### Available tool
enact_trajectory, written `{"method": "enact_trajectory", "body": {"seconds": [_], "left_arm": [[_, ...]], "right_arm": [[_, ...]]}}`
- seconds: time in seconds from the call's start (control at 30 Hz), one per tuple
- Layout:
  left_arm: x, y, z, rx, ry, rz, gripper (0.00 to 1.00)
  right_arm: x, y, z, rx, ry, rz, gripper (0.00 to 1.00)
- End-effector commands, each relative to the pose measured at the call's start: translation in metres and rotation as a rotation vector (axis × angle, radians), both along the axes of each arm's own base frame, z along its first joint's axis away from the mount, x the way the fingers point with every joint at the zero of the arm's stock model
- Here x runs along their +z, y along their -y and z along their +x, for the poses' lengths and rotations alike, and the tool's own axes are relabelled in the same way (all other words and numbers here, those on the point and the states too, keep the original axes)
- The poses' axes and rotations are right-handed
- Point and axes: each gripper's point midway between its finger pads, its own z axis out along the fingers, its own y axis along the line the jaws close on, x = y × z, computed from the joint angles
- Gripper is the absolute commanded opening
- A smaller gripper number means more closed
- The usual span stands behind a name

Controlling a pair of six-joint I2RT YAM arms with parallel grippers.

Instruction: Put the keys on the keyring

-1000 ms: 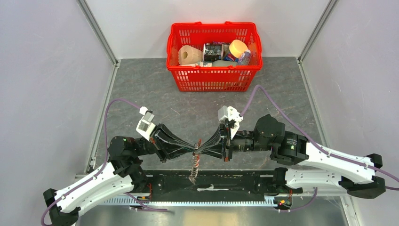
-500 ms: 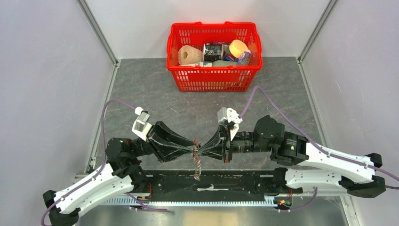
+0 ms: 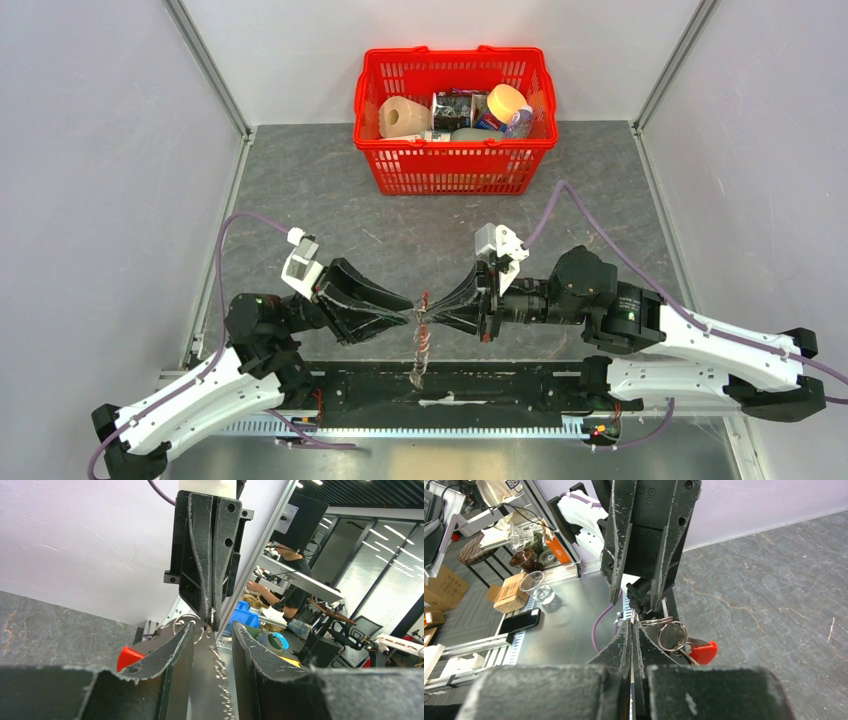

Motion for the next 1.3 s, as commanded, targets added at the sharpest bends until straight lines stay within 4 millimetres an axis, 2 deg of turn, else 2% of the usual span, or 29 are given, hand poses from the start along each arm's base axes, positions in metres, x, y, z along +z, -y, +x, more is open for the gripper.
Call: {"method": "enact_trajectory", "body": {"seconds": [0.0,0.53,1.27], "left_arm": [[0.012,-0.008,-0.005,0.001,0.028,-0.048,0.4],[0.015,-0.008,-0.008,-0.015,0.033,-0.053,0.38],[0.014,-0.009,-0.011,-0.023,0.034,-0.043,0.33]], "right_arm": [[0.03,0.005,0.005,-0.038,0.051,0.092,0.0],[0.038,-0.009,0.007,-0.025,0.063,0.098,0.0],[0.053,-0.008,0.006,-0.019,0.081,0.132,0.0]]}}
